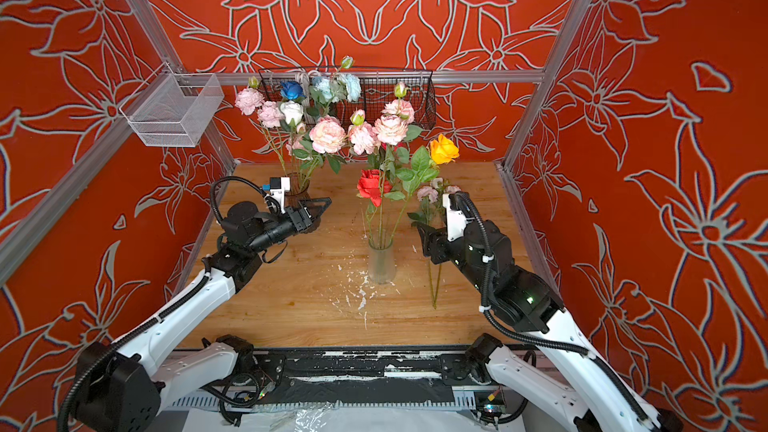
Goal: Arrange the flowers into the vase
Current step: 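Open the right gripper and lower it to pink roses while the left shifts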
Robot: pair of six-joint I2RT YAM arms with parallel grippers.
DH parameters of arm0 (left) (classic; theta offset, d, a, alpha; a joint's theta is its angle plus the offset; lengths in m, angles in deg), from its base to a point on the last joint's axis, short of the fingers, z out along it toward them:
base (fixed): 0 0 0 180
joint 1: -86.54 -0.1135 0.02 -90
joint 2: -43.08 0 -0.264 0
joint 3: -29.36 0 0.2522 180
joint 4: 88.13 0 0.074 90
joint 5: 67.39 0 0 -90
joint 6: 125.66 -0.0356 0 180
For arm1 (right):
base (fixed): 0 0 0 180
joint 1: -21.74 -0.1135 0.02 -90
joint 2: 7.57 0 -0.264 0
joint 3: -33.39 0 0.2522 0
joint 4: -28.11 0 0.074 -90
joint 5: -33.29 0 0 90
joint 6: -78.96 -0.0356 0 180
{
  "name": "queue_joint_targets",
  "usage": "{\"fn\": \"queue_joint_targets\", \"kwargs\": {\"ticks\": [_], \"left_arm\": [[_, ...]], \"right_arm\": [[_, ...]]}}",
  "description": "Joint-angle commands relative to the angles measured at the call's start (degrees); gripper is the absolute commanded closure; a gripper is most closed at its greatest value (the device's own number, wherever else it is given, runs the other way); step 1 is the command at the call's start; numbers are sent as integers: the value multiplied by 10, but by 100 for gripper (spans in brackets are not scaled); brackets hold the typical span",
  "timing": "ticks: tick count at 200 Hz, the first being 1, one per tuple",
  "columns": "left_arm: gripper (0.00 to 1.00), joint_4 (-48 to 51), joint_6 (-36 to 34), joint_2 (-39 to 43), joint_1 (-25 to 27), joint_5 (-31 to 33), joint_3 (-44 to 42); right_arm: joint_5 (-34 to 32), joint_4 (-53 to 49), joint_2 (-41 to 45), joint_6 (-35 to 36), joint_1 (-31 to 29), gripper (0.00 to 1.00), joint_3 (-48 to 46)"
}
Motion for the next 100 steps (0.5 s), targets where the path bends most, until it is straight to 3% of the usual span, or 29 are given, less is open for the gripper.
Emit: {"fn": "queue_joint_targets", "kwargs": {"ticks": [1,20,50,79,100], "left_arm": [[4,99,-50,26,-1,85,32],[4,194,-72,42,0,158,55],[4,280,-83,123,-1,260,42],[4,289,-37,180,-2,331,-31],[4,278,8,183,-1,330,-76]], "right_arm": [[-69,-75,20,-17,0,30,20],[-123,-115,30,-35,6,33,19],[-140,-123,27,-55,45,36,-17],[2,-83,-16,-74,185,43,-55],[92,-23,-74,-90,268,52,-87]]}}
